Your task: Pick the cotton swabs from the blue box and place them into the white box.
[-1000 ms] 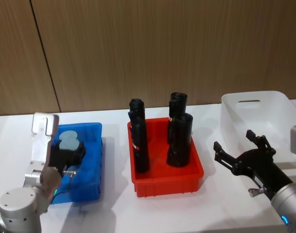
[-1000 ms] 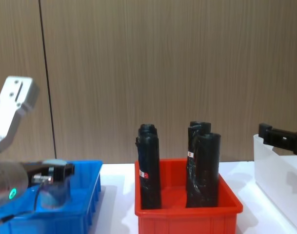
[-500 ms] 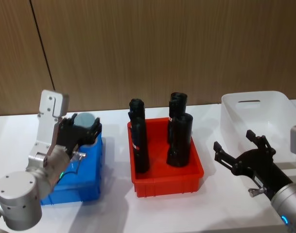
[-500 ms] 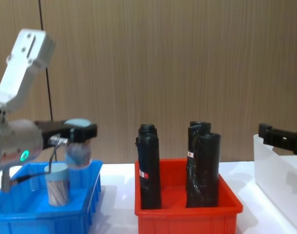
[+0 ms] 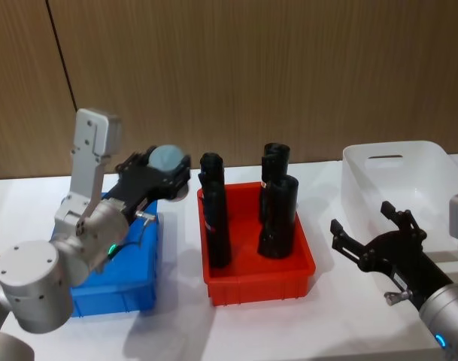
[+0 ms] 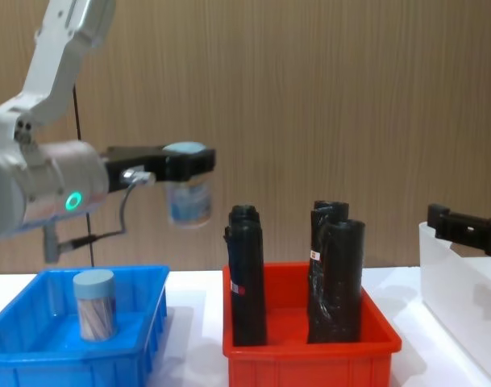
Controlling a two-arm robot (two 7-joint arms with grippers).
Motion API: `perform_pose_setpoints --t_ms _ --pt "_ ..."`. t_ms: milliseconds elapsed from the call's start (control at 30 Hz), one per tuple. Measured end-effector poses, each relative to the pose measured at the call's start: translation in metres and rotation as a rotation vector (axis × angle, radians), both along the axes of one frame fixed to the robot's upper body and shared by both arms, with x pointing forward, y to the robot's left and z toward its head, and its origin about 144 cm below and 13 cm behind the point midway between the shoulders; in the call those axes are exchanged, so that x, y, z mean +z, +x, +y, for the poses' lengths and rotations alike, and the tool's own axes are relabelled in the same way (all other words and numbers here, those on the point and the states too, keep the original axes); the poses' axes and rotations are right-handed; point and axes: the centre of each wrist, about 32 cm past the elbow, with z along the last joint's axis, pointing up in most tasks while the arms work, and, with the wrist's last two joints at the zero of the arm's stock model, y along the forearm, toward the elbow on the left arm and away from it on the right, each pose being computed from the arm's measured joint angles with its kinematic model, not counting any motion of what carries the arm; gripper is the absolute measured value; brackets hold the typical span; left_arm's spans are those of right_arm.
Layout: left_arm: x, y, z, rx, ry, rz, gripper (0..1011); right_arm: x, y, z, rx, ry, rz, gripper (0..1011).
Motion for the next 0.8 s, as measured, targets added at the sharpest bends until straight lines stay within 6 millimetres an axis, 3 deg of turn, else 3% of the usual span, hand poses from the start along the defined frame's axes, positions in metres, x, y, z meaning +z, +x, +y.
perform_pose_setpoints --t_ms 800 --pt "0.031 0.026 -0.039 -0.373 -0.123 -0.005 670 0.0 0.0 0.0 0.0 0.0 0.0 1002"
